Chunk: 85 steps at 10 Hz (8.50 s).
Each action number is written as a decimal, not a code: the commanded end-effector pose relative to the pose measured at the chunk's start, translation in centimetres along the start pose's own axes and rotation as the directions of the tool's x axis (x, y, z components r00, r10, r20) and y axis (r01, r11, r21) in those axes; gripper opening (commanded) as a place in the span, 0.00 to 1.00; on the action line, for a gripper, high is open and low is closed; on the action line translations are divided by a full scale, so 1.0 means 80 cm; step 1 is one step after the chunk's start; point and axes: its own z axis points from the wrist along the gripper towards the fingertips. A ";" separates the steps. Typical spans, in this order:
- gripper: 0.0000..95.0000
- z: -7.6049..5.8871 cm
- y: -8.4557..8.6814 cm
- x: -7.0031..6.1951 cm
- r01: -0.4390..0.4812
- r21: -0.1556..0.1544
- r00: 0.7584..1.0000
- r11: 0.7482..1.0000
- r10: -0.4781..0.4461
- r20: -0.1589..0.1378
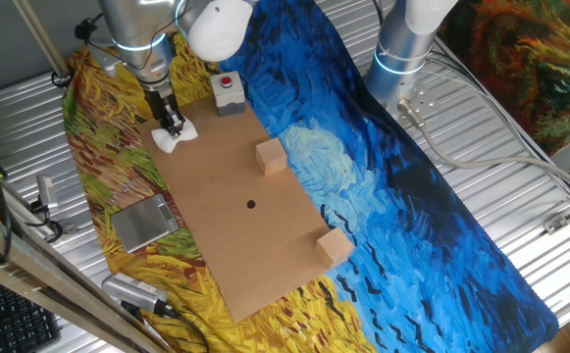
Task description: Clean the tabletop with a sponge
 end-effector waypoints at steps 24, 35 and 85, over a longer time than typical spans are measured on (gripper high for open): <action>0.00 0.023 0.000 0.000 -0.034 -0.005 0.999 0.999 0.034 -0.005; 0.00 0.025 0.001 0.000 -0.039 -0.002 0.999 0.999 0.039 -0.009; 0.00 0.024 0.061 -0.024 -0.124 0.032 0.992 0.992 0.125 -0.015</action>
